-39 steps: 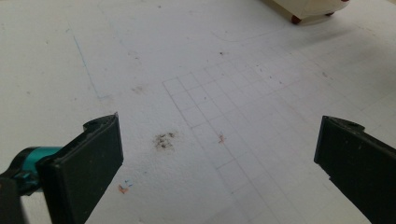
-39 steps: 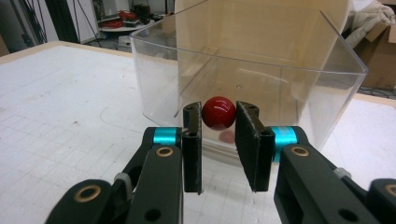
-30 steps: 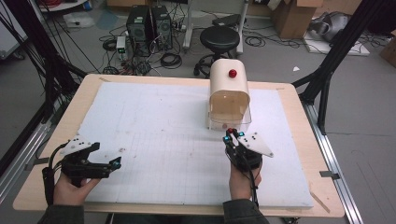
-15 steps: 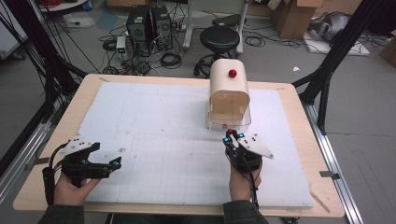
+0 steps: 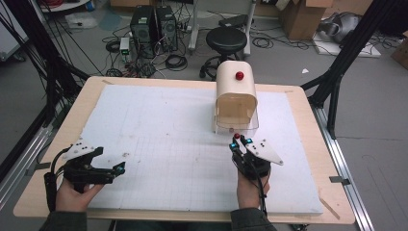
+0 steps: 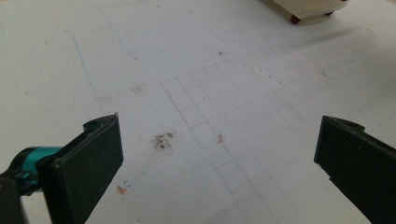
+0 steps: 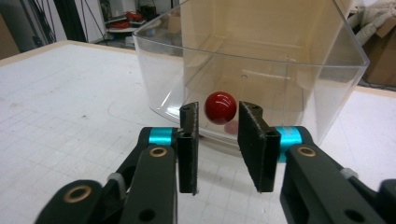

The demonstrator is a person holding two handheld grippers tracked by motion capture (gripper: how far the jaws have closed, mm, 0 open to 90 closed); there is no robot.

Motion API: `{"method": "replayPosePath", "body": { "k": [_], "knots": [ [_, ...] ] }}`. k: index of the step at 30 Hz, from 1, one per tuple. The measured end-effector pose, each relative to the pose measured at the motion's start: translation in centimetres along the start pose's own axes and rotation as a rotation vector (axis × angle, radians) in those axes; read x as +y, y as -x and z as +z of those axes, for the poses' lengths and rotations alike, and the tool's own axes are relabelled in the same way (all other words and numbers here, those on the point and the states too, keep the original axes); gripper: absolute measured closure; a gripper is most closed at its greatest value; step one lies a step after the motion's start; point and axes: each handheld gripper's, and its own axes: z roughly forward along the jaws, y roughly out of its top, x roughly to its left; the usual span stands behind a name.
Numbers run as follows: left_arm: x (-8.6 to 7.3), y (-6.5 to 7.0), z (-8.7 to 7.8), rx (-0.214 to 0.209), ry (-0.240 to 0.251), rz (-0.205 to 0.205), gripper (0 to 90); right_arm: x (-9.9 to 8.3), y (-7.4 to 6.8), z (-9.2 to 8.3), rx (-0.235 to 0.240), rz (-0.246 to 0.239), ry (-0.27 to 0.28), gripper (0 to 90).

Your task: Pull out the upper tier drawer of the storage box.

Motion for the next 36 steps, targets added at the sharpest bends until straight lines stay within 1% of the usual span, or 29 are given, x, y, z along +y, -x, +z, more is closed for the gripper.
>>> {"method": "replayPosePath", "body": {
  "k": [4,7,14,16,18,22,24,25,27,31,36],
  "knots": [
    [0.0,0.0,0.1,-0.002,-0.002,0.0,1.7,0.0,0.2,-0.1,0.02,-0.005,0.0,61.4],
    [0.0,0.0,0.0,-0.001,0.0,-0.002,1.7,-0.1,0.5,-0.1,0.043,0.006,-0.011,53.0],
    [0.0,0.1,0.1,-0.002,0.001,-0.005,1.7,0.0,1.6,-0.3,0.105,0.013,-0.045,38.2],
    [0.1,0.0,0.1,-0.005,0.001,0.0,1.7,0.0,2.0,-0.3,0.127,0.018,-0.053,34.5],
    [0.1,0.1,0.1,-0.005,0.003,-0.001,1.7,0.0,2.3,-0.3,0.142,0.007,-0.062,30.6],
    [0.0,0.1,0.2,-0.008,0.001,-0.004,1.7,0.2,2.9,-0.1,0.183,-0.007,-0.087,25.6],
    [0.0,0.1,0.2,-0.009,-0.002,0.002,1.7,0.2,3.1,-0.1,0.193,-0.014,-0.097,21.8],
    [0.0,0.1,0.2,-0.01,-0.002,-0.002,1.8,0.3,3.2,-0.1,0.194,-0.015,-0.103,20.9],
    [0.0,0.1,0.2,-0.011,-0.001,-0.001,1.7,0.3,3.5,-0.1,0.213,-0.017,-0.106,20.7],
    [-0.1,0.2,0.2,-0.013,-0.002,-0.001,1.8,0.3,3.8,-0.2,0.229,-0.025,-0.126,16.5],
    [-0.2,0.2,0.1,-0.015,0.001,-0.002,1.7,0.1,4.3,-0.3,0.249,-0.029,-0.142,15.4]
  ]
}}
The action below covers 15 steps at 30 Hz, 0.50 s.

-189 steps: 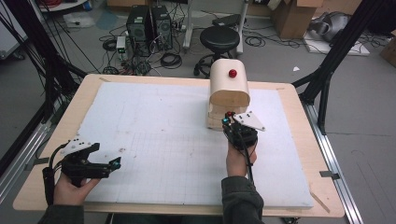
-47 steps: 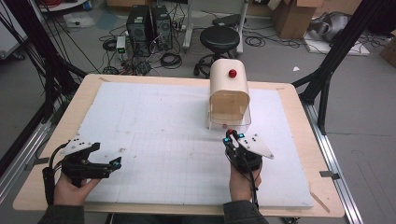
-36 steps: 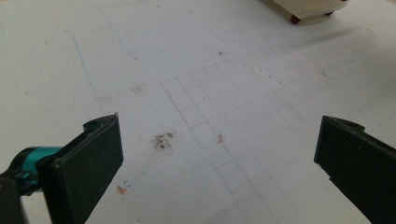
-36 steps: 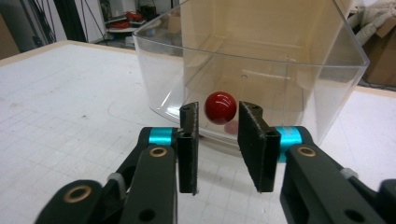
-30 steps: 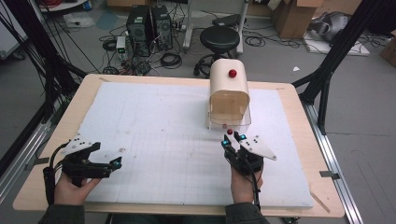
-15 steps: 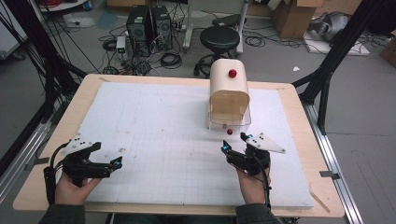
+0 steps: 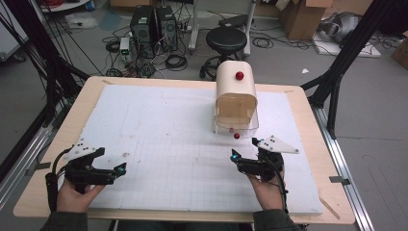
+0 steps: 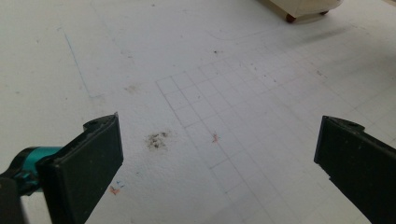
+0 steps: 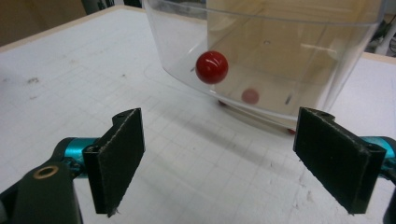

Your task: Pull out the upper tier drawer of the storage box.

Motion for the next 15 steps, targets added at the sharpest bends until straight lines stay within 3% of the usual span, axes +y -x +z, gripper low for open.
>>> {"method": "replayPosePath", "body": {
  "k": [15],
  "knots": [
    [-0.1,0.2,0.2,-0.014,-0.003,0.008,1.8,-0.4,1.8,-0.6,0.056,0.011,-0.042,10.1]
  ]
}}
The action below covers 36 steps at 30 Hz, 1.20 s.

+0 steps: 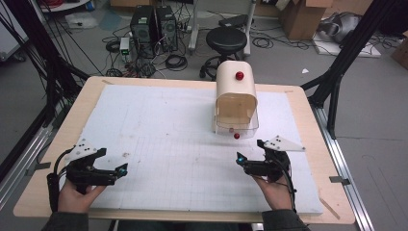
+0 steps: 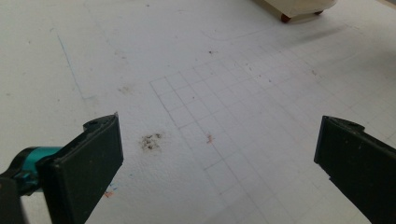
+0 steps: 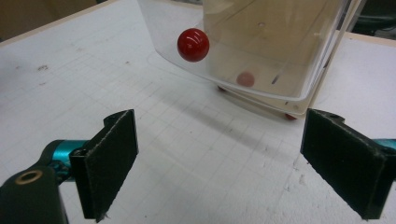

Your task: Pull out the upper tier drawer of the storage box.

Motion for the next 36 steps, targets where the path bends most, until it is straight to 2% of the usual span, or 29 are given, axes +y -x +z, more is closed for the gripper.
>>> {"method": "replayPosePath", "body": {
  "k": [6,9,11,20,36],
  "knots": [
    [-0.1,0.0,0.0,-0.004,0.005,-0.003,1.7,-0.2,0.6,0.2,0.011,-0.004,-0.023,8.7],
    [-0.1,-0.1,0.0,-0.007,0.006,-0.002,1.7,-0.4,0.9,0.3,0.008,-0.002,-0.037,2.5],
    [-0.2,-0.1,0.0,-0.007,0.003,-0.002,1.7,-0.6,1.0,0.2,-0.002,-0.001,-0.045,1.9],
    [-0.4,0.0,0.1,-0.013,0.002,0.002,1.7,-1.3,1.6,-0.8,0.01,0.004,-0.047,1.5],
    [-0.9,0.1,0.4,-0.023,-0.005,0.008,1.7,-2.9,2.7,-2.9,-0.002,0.028,-0.034,1.5]
  ]
}}
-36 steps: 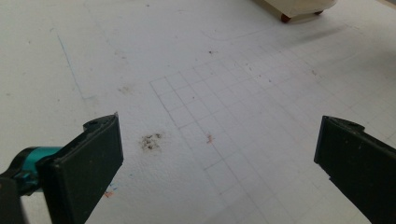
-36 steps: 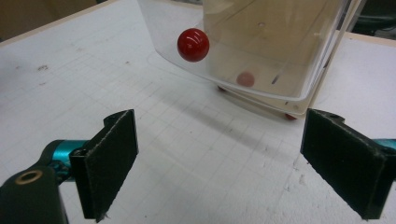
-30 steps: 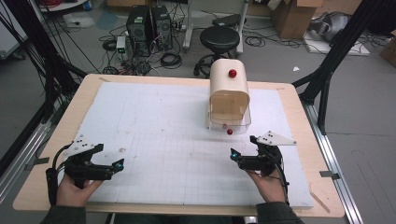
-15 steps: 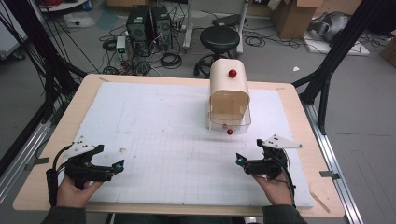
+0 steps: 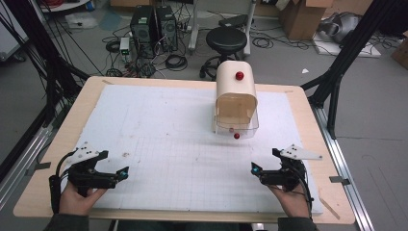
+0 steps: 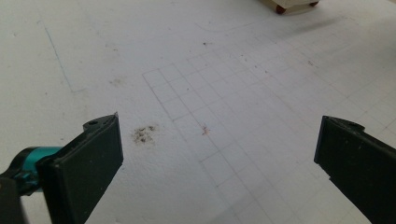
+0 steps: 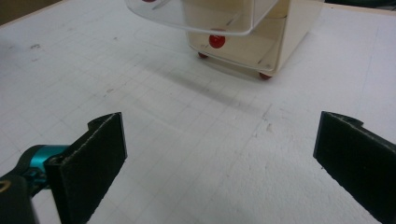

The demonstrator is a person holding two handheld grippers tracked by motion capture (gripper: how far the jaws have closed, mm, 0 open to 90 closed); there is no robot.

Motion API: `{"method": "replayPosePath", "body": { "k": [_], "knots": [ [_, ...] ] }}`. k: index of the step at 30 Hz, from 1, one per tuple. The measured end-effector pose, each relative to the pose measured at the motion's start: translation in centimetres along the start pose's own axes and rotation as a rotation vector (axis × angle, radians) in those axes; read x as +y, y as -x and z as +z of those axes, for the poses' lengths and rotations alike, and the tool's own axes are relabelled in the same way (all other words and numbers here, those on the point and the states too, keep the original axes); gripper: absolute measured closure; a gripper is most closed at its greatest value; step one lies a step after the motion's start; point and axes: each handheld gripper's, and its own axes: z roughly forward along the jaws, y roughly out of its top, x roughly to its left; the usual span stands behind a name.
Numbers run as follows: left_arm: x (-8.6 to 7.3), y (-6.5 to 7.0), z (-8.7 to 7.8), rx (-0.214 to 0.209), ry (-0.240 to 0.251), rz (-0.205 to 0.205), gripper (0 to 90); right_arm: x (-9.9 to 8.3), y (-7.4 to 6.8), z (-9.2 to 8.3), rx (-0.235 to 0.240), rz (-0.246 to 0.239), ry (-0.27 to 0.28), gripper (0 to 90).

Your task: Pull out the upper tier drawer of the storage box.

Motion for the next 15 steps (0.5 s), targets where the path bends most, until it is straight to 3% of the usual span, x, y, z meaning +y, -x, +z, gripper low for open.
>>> {"method": "replayPosePath", "body": {
  "k": [15],
  "knots": [
    [-0.47,-0.03,0.56,-0.013,-0.021,0.019,1.7,-0.96,0.2,-0.86,0.008,0.004,0.01,1.5]
  ]
}}
